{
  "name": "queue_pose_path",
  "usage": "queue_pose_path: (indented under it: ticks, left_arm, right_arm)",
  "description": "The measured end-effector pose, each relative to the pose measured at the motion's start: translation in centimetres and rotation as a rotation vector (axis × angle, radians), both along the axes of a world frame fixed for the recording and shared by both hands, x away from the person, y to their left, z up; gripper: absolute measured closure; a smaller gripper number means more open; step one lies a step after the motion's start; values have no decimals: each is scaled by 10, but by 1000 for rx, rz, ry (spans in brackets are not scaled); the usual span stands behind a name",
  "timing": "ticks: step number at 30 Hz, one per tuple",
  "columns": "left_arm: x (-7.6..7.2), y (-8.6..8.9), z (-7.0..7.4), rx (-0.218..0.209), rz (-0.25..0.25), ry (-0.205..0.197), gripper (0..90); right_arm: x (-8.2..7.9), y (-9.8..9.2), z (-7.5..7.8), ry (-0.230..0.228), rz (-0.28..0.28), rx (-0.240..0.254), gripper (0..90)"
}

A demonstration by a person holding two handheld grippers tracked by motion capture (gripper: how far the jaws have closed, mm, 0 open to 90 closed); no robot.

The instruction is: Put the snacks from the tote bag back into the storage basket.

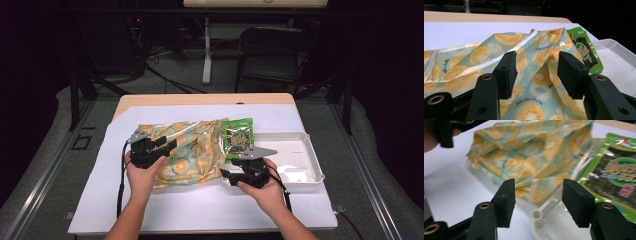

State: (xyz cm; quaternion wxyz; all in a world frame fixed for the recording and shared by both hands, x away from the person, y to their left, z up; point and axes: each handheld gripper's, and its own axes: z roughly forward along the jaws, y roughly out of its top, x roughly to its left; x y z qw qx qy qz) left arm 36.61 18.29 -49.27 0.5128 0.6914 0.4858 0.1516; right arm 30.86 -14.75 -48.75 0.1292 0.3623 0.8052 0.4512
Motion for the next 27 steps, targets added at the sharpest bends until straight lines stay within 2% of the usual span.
queue_pose_path:
  ticks: [4, 11, 18, 21, 27]
  left_arm:
    - [0, 0, -1, 4, 0, 5, 495]
    - [0, -1, -1, 5, 0, 3, 489]
    - [0, -1, -2, 13, -5, 10, 487]
    - [0, -2, -3, 13, -6, 14, 486]
    - [-1, -3, -4, 16, -11, 16, 485]
  right_arm:
    - [-15, 9, -10, 27, 49, 30, 445]
    - [-31, 21, -19, -5, 144, 40, 464]
    - [-40, 30, -34, -4, 195, 32, 476]
    - [-43, 33, -39, 16, 215, 35, 474]
    - [-49, 38, -50, 31, 229, -2, 476]
